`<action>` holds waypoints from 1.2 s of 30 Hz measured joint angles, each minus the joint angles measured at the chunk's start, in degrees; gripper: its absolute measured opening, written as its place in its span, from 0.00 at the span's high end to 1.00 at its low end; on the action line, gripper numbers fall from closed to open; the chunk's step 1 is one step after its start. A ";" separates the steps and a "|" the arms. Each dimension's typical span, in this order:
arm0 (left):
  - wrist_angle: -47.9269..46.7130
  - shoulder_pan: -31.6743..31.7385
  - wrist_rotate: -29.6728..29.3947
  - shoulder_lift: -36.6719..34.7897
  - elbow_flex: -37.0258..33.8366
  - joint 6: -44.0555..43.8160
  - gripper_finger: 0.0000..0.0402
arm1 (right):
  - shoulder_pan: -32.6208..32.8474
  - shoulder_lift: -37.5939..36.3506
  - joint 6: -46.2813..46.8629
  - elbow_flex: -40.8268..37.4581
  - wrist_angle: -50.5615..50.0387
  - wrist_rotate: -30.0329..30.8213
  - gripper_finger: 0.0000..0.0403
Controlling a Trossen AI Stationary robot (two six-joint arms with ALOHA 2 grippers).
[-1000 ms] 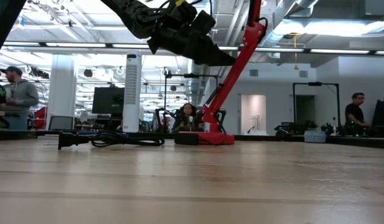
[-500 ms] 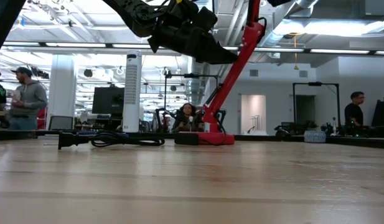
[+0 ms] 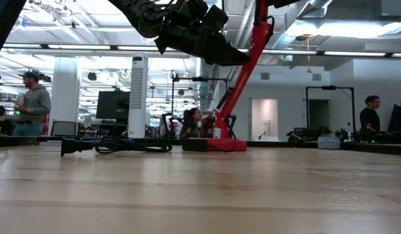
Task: Screw lightbulb
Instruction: Remove the lightbulb from the lamp
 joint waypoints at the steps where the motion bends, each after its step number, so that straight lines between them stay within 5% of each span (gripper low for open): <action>1: 0.00 0.00 -0.03 0.00 0.00 0.00 0.50 | -0.57 0.00 -0.97 0.00 0.97 0.01 0.44; 14: 0.07 0.00 -2.53 0.00 0.00 -0.65 0.50 | -3.31 0.00 -27.60 0.00 30.01 0.17 0.45; 22: 0.04 0.00 -2.53 0.00 0.00 -0.85 0.50 | -1.71 0.00 -41.43 0.00 44.29 4.70 0.61; 30: -0.99 0.00 -2.54 0.00 0.00 -1.99 0.50 | -1.11 -0.07 -44.10 0.02 47.55 7.08 0.84; 36: -0.72 0.01 -3.17 0.00 0.04 -6.04 0.50 | -0.86 0.07 -47.15 0.02 46.69 6.12 0.84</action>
